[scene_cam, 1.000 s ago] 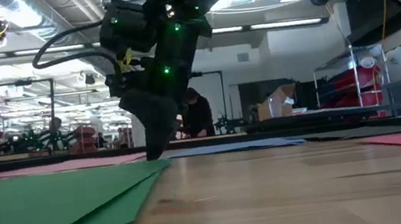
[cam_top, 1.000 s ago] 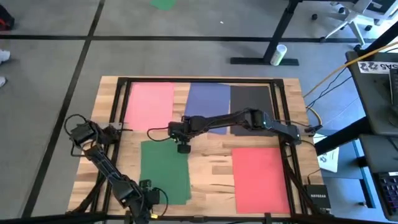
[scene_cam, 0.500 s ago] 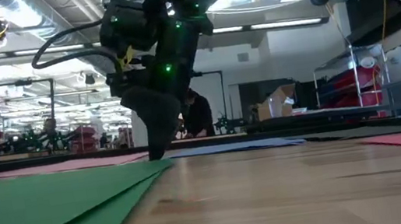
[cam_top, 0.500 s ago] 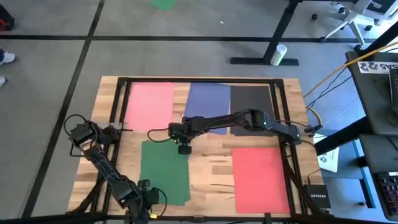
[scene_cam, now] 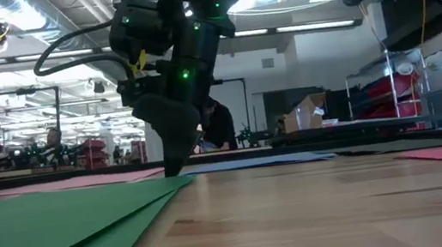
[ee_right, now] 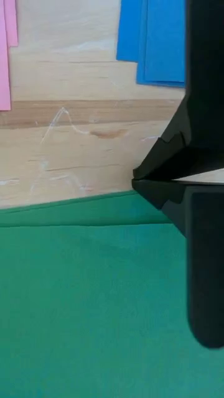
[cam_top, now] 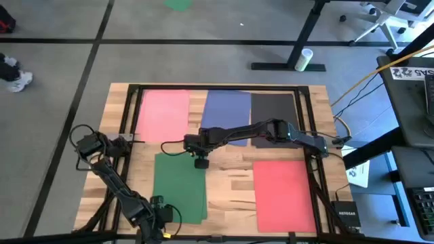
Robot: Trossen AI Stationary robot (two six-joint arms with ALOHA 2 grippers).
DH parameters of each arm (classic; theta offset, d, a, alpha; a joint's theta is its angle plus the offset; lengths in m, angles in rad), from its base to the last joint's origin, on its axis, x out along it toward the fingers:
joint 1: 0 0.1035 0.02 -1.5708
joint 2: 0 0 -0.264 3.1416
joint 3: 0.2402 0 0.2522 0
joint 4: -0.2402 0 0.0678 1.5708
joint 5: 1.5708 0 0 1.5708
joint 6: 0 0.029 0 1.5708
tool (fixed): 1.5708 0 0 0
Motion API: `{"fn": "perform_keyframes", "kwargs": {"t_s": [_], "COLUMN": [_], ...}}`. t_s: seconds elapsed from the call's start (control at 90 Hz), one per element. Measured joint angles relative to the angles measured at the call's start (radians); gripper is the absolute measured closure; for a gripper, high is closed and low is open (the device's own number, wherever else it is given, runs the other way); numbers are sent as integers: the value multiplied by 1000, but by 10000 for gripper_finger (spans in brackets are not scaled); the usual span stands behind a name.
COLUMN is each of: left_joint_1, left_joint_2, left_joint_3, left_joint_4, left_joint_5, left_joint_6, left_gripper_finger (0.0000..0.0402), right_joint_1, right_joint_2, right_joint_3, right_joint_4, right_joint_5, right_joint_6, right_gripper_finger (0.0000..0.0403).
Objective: Organize paper
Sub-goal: Adjust the green papers on the table
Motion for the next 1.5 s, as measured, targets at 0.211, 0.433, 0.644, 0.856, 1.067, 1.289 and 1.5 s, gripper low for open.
{"fn": "perform_keyframes", "kwargs": {"t_s": [0.211, 0.433, 0.644, 0.856, 1.067, 1.289, 1.5], "left_joint_1": [-2, 0, -32, -70, -69, -54, -33], "left_joint_2": [0, 0, -3, -4, -4, -4, -4], "left_joint_3": [56, 156, 242, 202, 102, 81, 81], "left_joint_4": [-72, -229, -430, -563, -417, -300, -269], "left_joint_5": [11, -1, 34, 98, 148, 141, 120], "left_joint_6": [38, 75, 40, -58, -75, -60, -36], "left_gripper_finger": [402, 402, 402, 402, 402, 402, 402], "right_joint_1": [0, 1, 1, 0, 1, 5, 5], "right_joint_2": [0, 0, 0, 0, 0, 0, 0], "right_joint_3": [-1, -1, -2, -2, -2, -2, -2], "right_joint_4": [7, 10, 13, 14, 15, 15, 15], "right_joint_5": [14, 30, 31, 35, 38, 44, 44], "right_joint_6": [0, 1, 1, 1, 1, -4, -5], "right_gripper_finger": [403, 403, 403, 403, 403, 403, 403]}}
